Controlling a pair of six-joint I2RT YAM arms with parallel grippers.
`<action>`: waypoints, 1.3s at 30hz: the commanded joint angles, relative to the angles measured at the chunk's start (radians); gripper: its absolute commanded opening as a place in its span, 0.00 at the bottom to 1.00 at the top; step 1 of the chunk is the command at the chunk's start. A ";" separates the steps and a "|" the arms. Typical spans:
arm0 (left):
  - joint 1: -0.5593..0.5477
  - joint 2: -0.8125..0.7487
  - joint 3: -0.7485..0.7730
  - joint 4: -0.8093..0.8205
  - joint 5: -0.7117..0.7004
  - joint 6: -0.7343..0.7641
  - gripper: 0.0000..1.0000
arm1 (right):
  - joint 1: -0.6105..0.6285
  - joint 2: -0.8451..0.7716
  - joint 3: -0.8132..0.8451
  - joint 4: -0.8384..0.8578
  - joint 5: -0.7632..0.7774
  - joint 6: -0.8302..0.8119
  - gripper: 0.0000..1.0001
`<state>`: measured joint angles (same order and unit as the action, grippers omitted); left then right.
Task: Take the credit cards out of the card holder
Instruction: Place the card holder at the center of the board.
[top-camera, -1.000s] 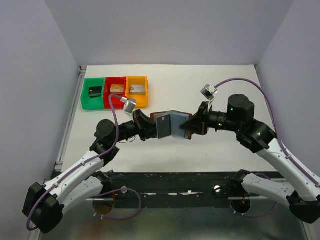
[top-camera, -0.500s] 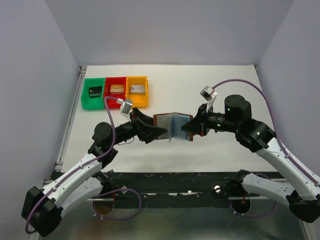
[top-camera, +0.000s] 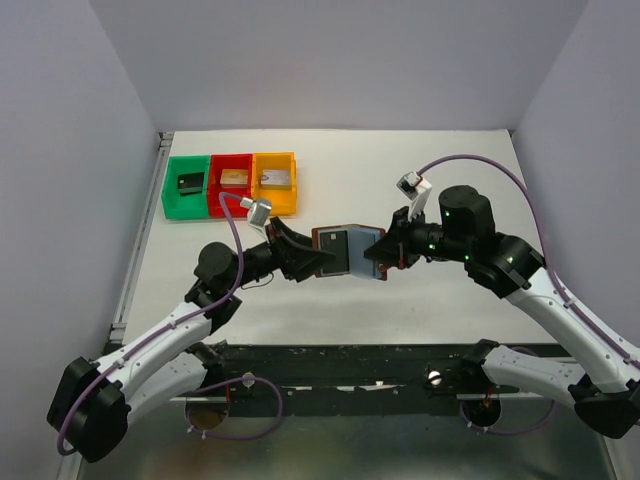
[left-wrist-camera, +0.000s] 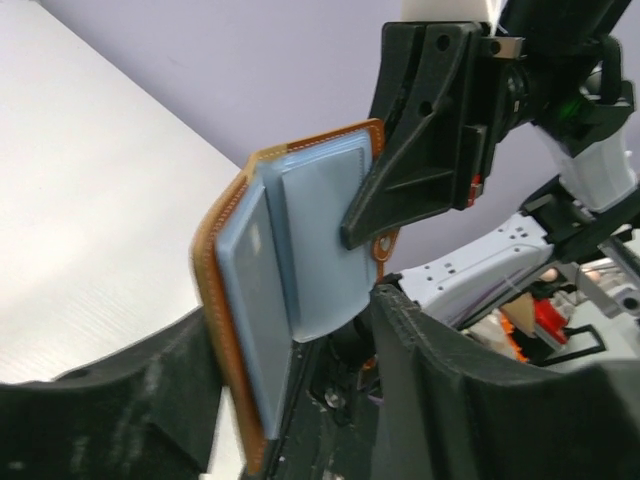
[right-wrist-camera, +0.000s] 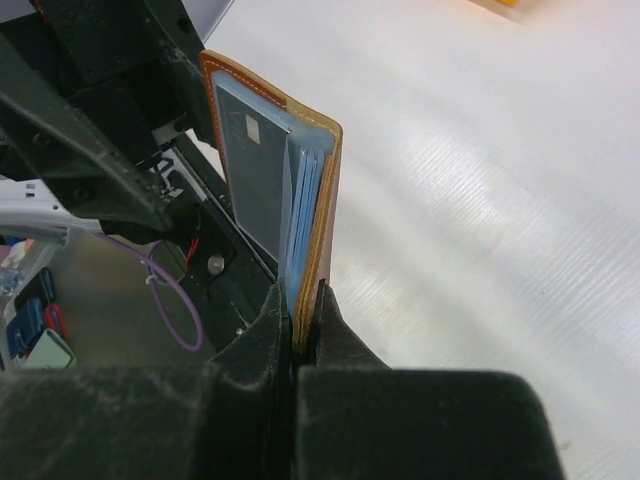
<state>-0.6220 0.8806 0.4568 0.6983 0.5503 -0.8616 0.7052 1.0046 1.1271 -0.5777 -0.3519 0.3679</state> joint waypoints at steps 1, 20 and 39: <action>-0.001 0.017 -0.012 0.061 0.010 0.003 0.56 | -0.001 -0.015 0.016 0.022 -0.006 0.013 0.00; 0.007 0.087 0.081 -0.457 -0.200 0.190 0.00 | -0.030 0.009 -0.033 -0.044 0.221 -0.003 0.61; 0.016 0.587 0.194 -0.269 -0.214 0.088 0.00 | -0.036 0.144 -0.377 0.392 0.162 0.038 0.45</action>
<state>-0.6102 1.4151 0.5938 0.3187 0.3031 -0.7517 0.6739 1.0824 0.7979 -0.3199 -0.1322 0.3618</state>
